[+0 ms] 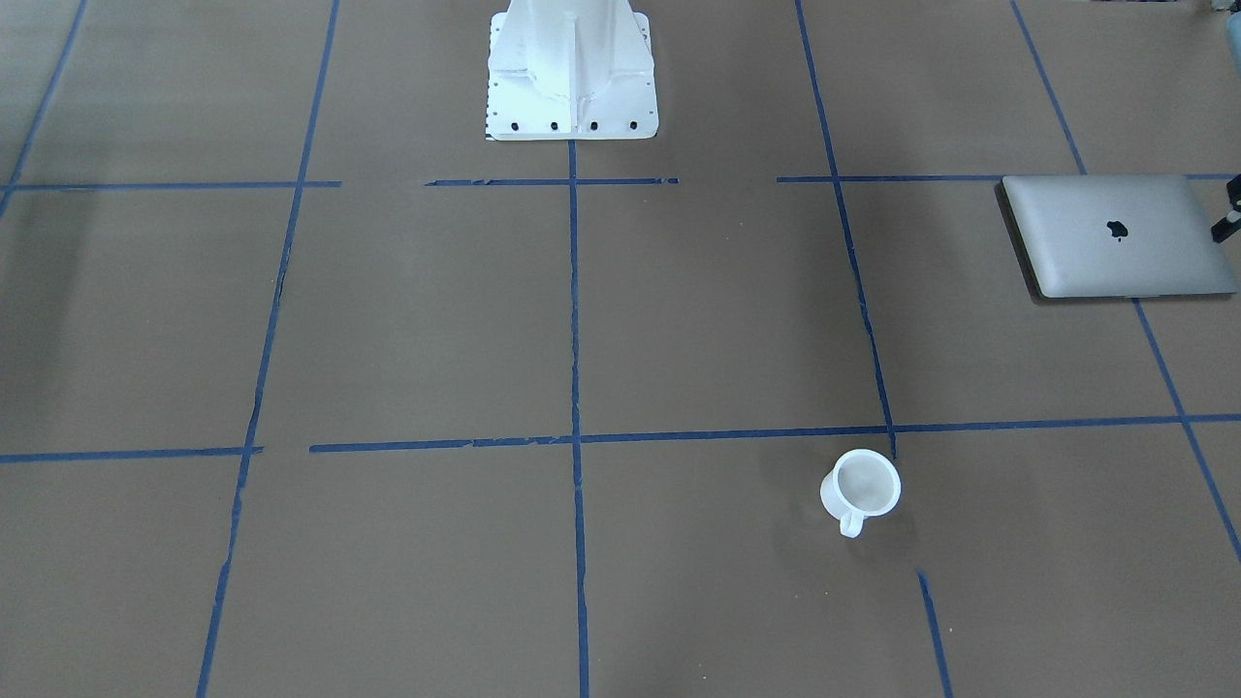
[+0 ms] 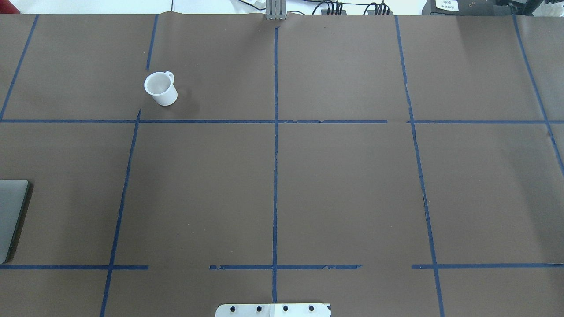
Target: Place cup on laptop
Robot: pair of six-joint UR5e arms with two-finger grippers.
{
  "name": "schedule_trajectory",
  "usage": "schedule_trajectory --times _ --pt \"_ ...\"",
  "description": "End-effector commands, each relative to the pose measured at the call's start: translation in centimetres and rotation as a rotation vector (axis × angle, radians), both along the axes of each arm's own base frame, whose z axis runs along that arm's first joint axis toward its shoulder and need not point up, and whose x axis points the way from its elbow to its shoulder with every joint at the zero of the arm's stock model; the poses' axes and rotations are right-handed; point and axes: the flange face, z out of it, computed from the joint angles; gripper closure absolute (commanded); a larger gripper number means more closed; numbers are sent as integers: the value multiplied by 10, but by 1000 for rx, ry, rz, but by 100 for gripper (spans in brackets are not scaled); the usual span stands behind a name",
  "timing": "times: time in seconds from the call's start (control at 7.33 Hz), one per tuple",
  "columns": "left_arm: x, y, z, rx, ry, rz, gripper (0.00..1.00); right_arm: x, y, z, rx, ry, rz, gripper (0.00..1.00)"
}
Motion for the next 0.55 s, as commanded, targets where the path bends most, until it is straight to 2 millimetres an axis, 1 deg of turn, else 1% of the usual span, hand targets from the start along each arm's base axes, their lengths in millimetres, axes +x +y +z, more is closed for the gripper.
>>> schedule_trajectory --times 0.0,0.14,0.27,0.41 --pt "117 -73 -69 -1 -27 42 0 0 0 0 0 0 0 0" --pt "175 -108 -102 -25 -71 -3 0 0 0 0 0 0 0 0" --pt "243 -137 -127 -82 -60 5 0 0 0 0 0 0 0 0" --pt "289 -160 -145 -107 -62 25 0 0 0 0 0 0 0 0"
